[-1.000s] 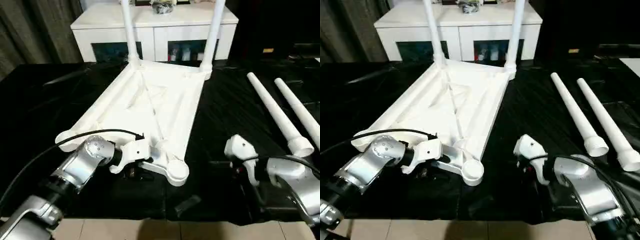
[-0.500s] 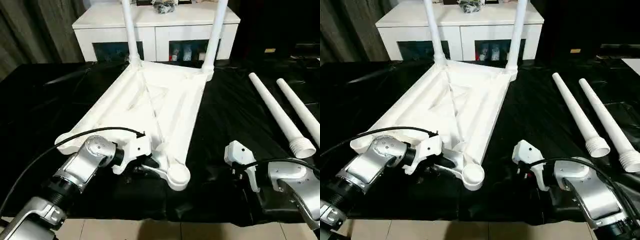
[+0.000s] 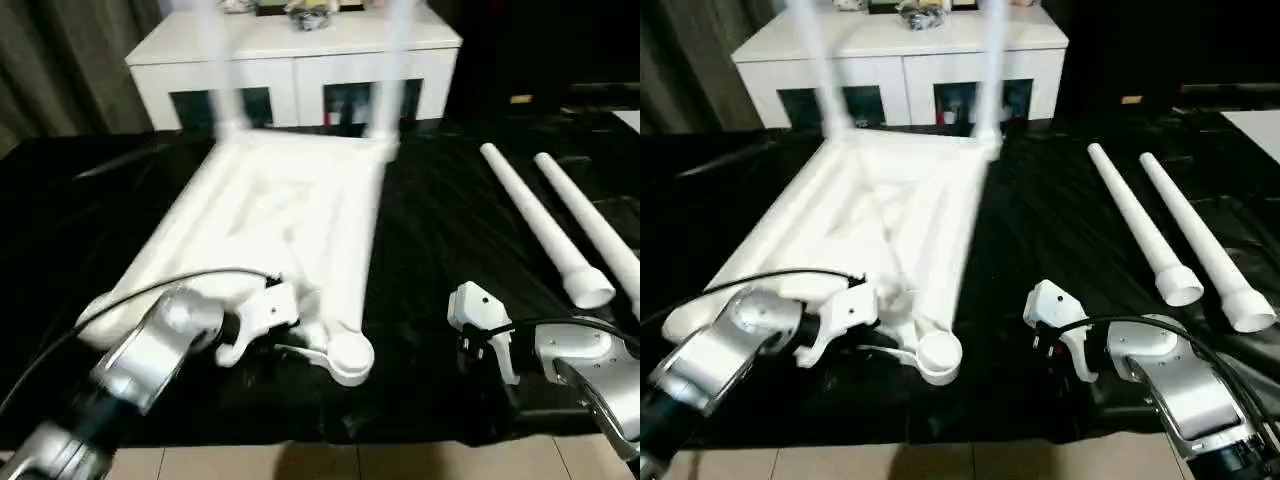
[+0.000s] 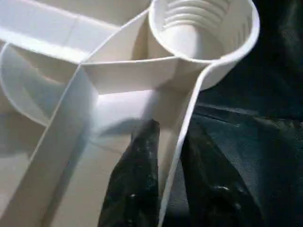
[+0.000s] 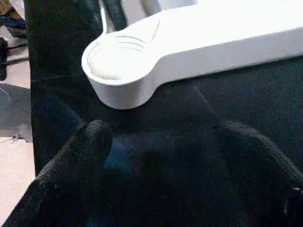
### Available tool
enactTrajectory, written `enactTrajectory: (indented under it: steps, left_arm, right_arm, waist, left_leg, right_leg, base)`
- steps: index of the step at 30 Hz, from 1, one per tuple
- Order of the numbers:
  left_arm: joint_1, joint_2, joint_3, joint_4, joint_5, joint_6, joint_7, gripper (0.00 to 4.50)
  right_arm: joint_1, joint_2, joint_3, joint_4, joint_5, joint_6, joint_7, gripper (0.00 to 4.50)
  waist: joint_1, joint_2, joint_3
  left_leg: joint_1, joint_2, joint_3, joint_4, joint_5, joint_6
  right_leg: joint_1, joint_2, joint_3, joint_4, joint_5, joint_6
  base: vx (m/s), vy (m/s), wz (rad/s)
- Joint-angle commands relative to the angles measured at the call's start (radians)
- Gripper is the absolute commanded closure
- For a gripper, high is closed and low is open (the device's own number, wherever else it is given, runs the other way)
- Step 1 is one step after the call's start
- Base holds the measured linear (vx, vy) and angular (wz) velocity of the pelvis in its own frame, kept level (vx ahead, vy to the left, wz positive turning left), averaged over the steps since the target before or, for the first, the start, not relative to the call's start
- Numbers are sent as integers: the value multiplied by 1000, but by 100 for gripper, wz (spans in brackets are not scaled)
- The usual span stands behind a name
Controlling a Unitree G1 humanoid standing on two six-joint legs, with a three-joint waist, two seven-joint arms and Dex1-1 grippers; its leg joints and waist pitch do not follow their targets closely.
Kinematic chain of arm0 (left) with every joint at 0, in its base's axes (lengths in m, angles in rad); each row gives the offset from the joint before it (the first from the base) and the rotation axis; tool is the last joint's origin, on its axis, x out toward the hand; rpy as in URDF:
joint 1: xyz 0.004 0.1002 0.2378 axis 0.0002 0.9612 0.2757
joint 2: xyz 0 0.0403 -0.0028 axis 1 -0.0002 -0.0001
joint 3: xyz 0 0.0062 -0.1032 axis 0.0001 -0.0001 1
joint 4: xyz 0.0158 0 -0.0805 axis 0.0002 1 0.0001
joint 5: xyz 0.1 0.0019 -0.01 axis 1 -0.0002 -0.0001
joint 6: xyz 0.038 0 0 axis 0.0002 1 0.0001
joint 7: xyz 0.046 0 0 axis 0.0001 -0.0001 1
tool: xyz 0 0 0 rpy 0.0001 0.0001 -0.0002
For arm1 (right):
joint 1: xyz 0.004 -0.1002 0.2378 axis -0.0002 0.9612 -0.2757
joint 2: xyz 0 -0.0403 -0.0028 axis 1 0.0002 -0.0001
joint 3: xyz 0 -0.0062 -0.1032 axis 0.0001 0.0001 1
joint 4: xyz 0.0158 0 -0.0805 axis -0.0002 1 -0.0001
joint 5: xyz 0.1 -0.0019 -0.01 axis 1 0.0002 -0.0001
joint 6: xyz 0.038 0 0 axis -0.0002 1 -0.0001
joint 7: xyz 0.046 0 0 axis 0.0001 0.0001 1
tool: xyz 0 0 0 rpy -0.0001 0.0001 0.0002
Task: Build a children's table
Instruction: Rotate table base
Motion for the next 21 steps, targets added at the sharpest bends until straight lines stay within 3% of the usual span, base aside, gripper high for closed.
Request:
enactTrajectory:
  steps: [1, 2, 4, 5, 7, 8, 9, 10, 11, 12, 14, 15, 17, 18, 20, 21]
  left_arm:
    - [44, 24, 33, 19, 58, 96, 94, 397]
    - [62, 14, 53, -10, 66, 132, 133, 399]
    - [79, -37, 90, -28, 72, 146, 223, 404]
    - [78, -45, 92, -26, 71, 134, 237, 410]
    - [66, -69, 94, -6, 62, 92, 261, 415]
    - [66, -69, 94, -5, 62, 90, 262, 419]
    - [51, -72, 81, 20, 74, 8, 272, 426]
    - [32, -77, 70, 54, 85, -83, 284, 426]
    - [32, -77, 70, 54, 85, -83, 284, 440]
    - [7, -77, 56, 96, 103, -194, 293, 446]
    - [-18, -69, 36, 136, 124, -287, 288, 446]
    - [-36, -75, 33, 168, 130, -325, 291, 446]
    - [-44, -85, 40, 186, 130, -336, 310, 446]
    - [-55, -93, 40, 203, 133, -347, 326, 446]
    - [-66, -107, 48, 221, 127, -346, 339, 446]
    - [-84, -127, 60, 256, 112, -361, 336, 446]
  right_arm:
    - [2, -4, -7, -13, -4, 2, -6, 65]
    - [0, -2, -5, -10, -5, 0, -9, 65]
    - [-20, 11, 6, 17, -28, -7, -34, 65]
    - [-24, 13, 7, 22, -31, -9, -39, 65]
    - [-37, 22, 13, 44, -52, -23, -62, 65]
    - [-38, 22, 13, 45, -53, -24, -64, 65]
    - [-51, 31, 15, 70, -77, -32, -95, 65]
    - [-69, 45, 16, 102, -103, -47, -134, 65]
    - [-69, 45, 16, 102, -103, -47, -134, 65]
    - [-86, 61, 12, 130, -122, -36, -179, 65]
    - [-95, 73, 11, 140, -130, -26, -205, 65]
    - [-94, 81, 12, 141, -138, -23, -221, 65]
    - [-94, 86, 13, 143, -146, -22, -233, 65]
    - [-95, 91, 12, 149, -155, -22, -244, 65]
    - [-97, 94, 11, 157, -164, -23, -258, 65]
    - [-103, 106, 6, 173, -175, -19, -287, 65]
  waist:
    - [8, -21, -45]
    - [6, -30, -44]
    - [2, -24, -41]
    - [1, -35, -39]
    - [-1, -32, -39]
    - [-2, -36, -39]
    - [-10, -33, -37]
    - [-12, -37, -37]
    - [-16, -37, -38]
    - [-13, -36, -38]
    - [-15, -31, -39]
    - [-8, -31, -45]
    - [0, -31, -44]
    - [7, -27, -45]
    - [13, -30, -46]
    - [16, -26, -47]
  left_leg:
    - [-5, 29, -14, -79, -289, 54]
    - [-3, 26, -12, -78, -307, 56]
    - [-4, 26, -14, -78, -317, 50]
    - [-2, 23, -13, -77, -338, 49]
    - [-2, 19, -16, -75, -351, 45]
    - [-5, 18, -17, -76, -351, 45]
    - [-9, 15, -23, -78, -374, 38]
    - [-9, 13, -24, -77, -385, 38]
    - [-3, 12, -24, -75, -401, 32]
    - [0, 11, -23, -74, -405, 35]
    - [3, 9, -23, -73, -412, 34]
    - [7, 17, -22, -77, -391, 34]
    - [11, 20, -16, -77, -389, 37]
    - [10, 22, -15, -78, -377, 36]
    - [5, 23, -13, -80, -359, 33]
    - [8, 21, -10, -77, -350, 34]
  right_leg:
    - [51, -40, 22, -74, -345, -216]
    - [46, -38, 21, -82, -389, -202]
    - [44, -38, 20, -83, -413, -196]
    - [41, -36, 18, -91, -459, -179]
    - [38, -38, 17, -95, -517, -151]
    - [38, -38, 16, -97, -531, -141]
    - [37, -37, 10, -102, -570, -114]
    - [35, -37, 7, -106, -585, -106]
    - [31, -36, 6, -109, -602, -93]
    - [26, -36, 7, -113, -611, -87]
    - [21, -34, 5, -117, -611, -88]
    - [24, -34, 11, -107, -510, -116]
    - [20, -31, 14, -101, -446, -150]
    - [25, -33, 16, -96, -413, -166]
    - [30, -34, 18, -90, -377, -182]
    - [27, -34, 19, -90, -365, -189]
  base:
    - [0, 0, 0]
    - [0, 0, 0]
    - [0, 0, 0]
    - [0, 0, 0]
    - [0, 0, 0]
    - [0, 0, 0]
    - [0, 0, 0]
    - [0, 0, 0]
    - [0, 0, 0]
    - [0, 0, 0]
    - [0, 0, 0]
    - [0, 0, 0]
    - [0, 0, 0]
    - [0, 0, 0]
    - [0, 0, 0]
    - [0, 0, 0]
